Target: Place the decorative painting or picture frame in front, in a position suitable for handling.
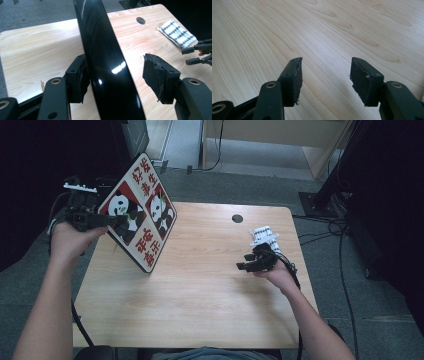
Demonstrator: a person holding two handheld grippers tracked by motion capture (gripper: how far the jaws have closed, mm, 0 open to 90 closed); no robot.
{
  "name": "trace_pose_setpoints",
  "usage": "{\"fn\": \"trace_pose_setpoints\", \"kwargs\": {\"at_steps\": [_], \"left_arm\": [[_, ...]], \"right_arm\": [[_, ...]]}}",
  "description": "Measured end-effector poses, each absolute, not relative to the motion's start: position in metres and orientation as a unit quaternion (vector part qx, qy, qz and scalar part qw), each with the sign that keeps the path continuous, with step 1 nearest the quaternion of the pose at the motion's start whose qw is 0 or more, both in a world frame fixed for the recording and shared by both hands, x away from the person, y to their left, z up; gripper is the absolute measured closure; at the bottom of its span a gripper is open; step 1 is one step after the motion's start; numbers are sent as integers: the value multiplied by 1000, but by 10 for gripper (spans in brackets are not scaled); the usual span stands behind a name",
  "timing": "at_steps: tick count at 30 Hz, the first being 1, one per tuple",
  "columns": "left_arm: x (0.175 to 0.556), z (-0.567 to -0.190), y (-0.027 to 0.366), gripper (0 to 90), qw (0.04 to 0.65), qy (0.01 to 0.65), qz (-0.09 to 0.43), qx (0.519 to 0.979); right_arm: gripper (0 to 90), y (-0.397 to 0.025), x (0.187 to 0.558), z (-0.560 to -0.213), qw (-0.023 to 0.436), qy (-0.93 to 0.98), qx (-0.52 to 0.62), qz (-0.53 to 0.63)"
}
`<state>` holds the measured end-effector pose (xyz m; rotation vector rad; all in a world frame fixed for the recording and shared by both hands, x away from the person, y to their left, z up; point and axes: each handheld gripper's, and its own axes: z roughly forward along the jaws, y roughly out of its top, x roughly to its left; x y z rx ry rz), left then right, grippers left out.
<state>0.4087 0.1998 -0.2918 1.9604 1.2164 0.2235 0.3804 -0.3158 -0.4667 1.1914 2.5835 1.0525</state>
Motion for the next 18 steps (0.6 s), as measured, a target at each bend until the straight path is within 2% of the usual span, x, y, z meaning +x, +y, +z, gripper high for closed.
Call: {"fn": "trace_pose_setpoints", "kwargs": {"at_steps": [15,18], "left_arm": [[447,-262,192,374,381,481,83,785],[459,-257,187,377,355,479,86,798]], "right_arm": [[436,-317,379,-466,49,850,394,347],[435,-316,380,-468,47,853,390,343]]}}
